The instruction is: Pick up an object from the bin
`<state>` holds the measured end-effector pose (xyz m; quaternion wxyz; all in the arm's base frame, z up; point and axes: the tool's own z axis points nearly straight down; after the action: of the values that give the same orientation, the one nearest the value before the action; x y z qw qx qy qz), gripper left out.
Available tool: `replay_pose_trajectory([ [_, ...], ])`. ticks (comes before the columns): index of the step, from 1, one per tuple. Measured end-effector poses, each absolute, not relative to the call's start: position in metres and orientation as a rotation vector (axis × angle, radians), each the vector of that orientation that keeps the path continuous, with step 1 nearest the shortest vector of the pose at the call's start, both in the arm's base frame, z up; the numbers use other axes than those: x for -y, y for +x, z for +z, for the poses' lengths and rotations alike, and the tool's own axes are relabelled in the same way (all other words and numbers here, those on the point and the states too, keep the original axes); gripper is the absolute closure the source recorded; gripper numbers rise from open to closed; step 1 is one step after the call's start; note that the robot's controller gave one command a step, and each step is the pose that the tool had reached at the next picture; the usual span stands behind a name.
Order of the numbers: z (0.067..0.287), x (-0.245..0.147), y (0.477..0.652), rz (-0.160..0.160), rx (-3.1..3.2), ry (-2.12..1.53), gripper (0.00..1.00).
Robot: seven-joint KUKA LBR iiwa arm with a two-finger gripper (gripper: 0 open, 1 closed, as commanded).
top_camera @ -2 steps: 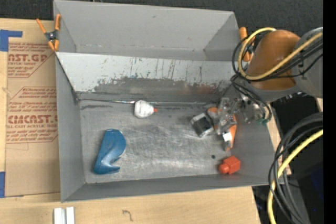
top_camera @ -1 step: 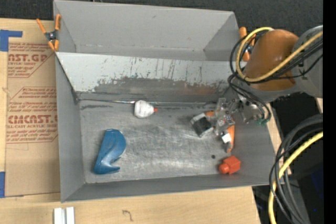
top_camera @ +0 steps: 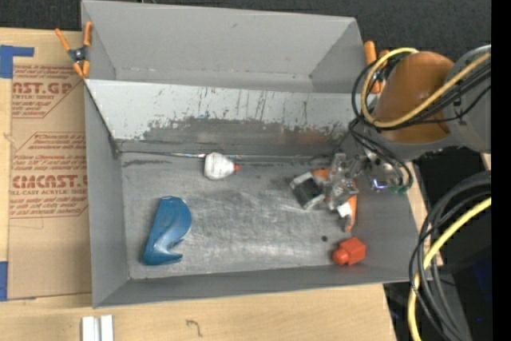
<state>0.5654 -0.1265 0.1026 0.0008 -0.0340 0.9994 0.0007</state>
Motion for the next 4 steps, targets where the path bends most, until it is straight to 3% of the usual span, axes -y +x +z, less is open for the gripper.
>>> replay_pose_trajectory([
  [1,0.112,0.131,0.578,0.002,-3.141,-0.13,1.0],
  [2,0.106,0.138,0.571,0.002,-3.135,-0.108,1.0],
  [3,0.071,0.11,0.587,0.0,-3.002,-0.915,0.0],
  [4,0.071,0.108,0.589,0.0,-2.999,-0.912,1.0],
])
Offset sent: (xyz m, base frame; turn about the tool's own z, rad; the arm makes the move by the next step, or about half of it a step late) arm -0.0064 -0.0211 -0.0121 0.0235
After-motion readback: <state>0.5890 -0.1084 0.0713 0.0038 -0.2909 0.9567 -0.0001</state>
